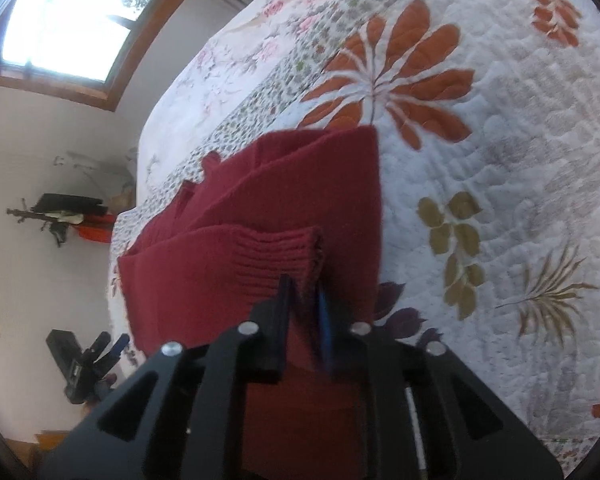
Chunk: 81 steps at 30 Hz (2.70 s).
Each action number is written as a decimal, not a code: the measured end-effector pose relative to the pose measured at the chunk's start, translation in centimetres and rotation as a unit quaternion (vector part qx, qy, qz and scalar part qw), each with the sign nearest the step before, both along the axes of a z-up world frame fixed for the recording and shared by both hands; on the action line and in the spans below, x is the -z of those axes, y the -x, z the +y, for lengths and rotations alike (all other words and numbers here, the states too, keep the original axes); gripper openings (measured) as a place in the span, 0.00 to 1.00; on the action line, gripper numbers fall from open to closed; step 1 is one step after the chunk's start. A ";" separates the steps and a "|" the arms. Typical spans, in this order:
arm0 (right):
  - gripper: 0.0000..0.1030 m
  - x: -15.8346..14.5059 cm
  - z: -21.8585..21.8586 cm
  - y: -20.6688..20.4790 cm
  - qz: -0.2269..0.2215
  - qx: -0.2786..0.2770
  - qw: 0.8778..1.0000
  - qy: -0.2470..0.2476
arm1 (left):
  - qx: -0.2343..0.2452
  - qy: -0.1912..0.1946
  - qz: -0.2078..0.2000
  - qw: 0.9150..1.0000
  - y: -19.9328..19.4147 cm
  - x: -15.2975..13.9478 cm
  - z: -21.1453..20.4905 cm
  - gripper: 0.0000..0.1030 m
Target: Fold small clothes
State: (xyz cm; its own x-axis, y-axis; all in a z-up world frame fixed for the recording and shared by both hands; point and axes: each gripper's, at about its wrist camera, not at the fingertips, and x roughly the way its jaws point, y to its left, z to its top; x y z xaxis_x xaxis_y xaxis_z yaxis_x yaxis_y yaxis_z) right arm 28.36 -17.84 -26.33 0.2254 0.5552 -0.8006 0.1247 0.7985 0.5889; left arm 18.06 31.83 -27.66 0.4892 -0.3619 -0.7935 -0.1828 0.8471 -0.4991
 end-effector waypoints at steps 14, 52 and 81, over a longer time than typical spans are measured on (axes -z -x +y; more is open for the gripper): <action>0.22 0.4 0.0 2.6 -0.013 0.029 0.998 0.055 | 0.003 0.012 0.047 0.999 -1.9 4.4 0.9 0.97; 0.60 13.1 2.9 29.5 0.077 -0.145 0.986 0.022 | 0.129 0.046 0.148 0.979 23.5 16.4 5.3 0.96; 0.09 12.6 1.5 29.5 0.119 -0.153 0.979 -0.059 | 0.147 0.170 0.190 0.956 23.4 18.5 6.7 0.10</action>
